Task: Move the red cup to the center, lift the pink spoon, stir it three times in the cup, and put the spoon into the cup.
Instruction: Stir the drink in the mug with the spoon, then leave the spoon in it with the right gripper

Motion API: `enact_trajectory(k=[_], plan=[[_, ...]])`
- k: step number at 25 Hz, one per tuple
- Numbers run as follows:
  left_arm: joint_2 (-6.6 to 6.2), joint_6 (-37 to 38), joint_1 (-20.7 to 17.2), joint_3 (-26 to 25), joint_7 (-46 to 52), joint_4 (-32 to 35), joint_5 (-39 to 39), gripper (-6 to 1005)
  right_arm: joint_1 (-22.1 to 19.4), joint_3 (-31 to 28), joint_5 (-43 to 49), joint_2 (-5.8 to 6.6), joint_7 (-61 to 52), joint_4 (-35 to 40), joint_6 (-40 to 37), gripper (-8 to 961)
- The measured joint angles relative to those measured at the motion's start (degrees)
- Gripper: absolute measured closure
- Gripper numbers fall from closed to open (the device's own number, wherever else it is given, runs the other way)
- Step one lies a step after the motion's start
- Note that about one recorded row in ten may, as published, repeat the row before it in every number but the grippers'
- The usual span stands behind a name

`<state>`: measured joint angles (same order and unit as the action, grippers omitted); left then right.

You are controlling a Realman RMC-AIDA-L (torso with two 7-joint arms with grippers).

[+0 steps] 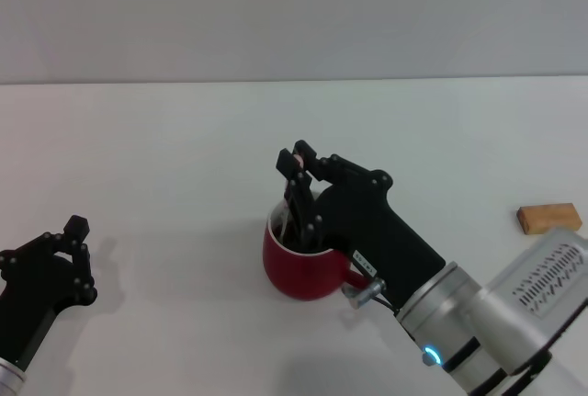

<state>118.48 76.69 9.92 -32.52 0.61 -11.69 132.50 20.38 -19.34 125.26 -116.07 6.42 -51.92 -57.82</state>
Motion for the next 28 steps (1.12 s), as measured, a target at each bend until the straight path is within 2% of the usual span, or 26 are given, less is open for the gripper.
enact_trajectory(k=[10,14,23,28], plan=[[0.0,-0.3,0.1,-0.2,0.0,0.0,-0.3,1001,3.0,-0.3,0.7,-1.33,-3.6,5.5,0.4,925],[0.0,-0.6,0.1,-0.2,0.0,0.0,-0.3,1001,3.8,-0.3,0.9,-1.51,-4.4,6.8,0.2,925],[0.0,-1.3,0.0,-0.2,0.0,0.0,-0.3,1001,4.1,-2.0,2.4,-1.51,-5.3,9.4,-1.1,925],[0.0,-2.1,0.1,-0.1,0.0,0.0,-0.3,1001,2.2,-3.2,3.5,-0.47,-5.4,9.2,-2.2,925]])
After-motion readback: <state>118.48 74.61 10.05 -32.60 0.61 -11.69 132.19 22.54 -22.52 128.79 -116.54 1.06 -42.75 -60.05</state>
